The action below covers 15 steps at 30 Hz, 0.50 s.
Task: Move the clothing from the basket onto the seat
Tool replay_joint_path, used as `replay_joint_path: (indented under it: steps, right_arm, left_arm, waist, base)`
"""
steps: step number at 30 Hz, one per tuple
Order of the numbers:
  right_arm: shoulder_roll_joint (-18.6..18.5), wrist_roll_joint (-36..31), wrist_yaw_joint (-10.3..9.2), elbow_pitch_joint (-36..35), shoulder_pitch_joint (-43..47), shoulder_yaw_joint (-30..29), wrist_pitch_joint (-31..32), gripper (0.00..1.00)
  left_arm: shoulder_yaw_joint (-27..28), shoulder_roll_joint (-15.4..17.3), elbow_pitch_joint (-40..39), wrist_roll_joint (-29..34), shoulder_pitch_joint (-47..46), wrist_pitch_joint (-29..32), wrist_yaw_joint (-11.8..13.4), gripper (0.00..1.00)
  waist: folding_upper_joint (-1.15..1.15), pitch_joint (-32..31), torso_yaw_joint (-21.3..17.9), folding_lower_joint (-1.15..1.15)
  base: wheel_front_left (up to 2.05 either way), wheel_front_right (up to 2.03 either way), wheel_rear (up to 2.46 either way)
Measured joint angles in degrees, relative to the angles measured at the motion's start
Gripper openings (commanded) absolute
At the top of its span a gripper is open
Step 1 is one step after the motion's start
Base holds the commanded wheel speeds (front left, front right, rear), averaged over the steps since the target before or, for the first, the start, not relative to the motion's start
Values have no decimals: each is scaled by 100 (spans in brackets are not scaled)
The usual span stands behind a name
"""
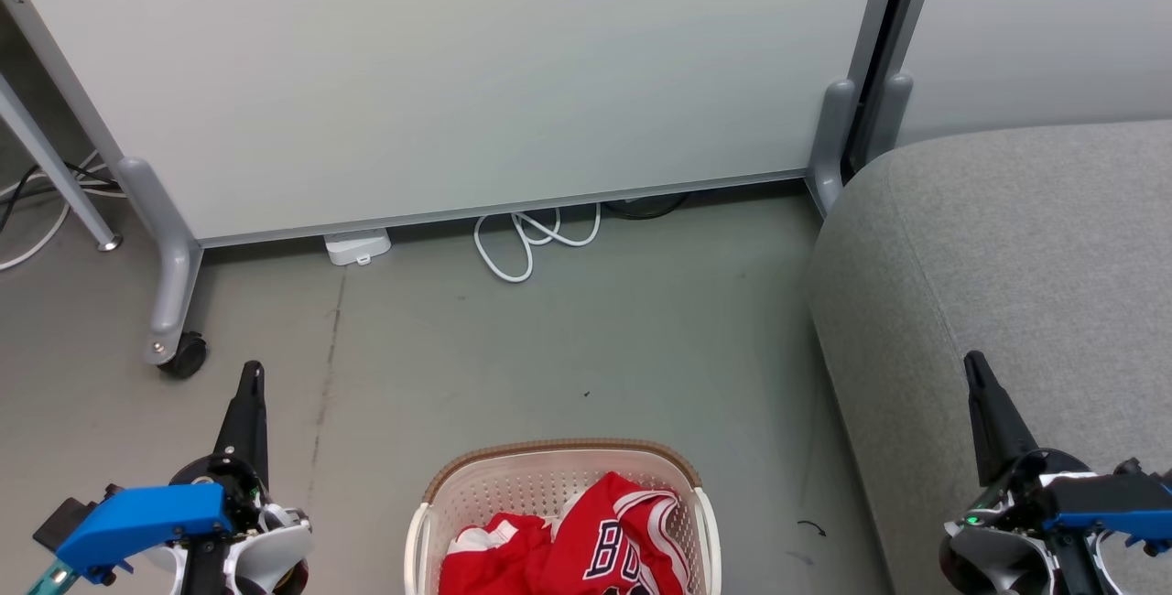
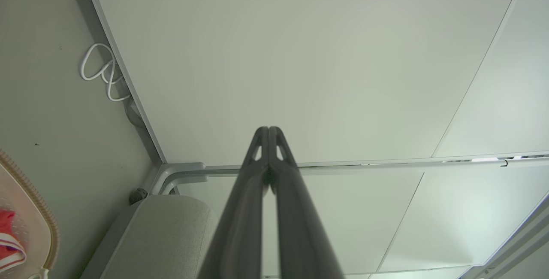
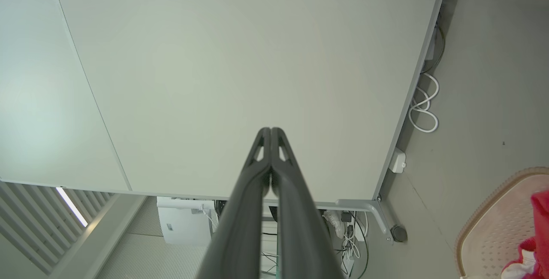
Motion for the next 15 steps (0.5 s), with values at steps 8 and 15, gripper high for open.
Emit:
replay_joint_path:
  steps: [8, 15]
  right_arm:
    - [36, -1, -9, 218, 161, 13, -1, 100]
    - [44, -224, -10, 218, 207, 91, -214, 100]
  left_arm:
    - [-5, -42, 216, 1, 229, -8, 14, 100]
    - [-87, -66, 175, 225, 316, -218, 15, 100]
  waist:
    - [0, 1, 0, 0]
    - [0, 12, 3, 0]
  base:
    - [0, 0, 0]
    - [0, 0, 0]
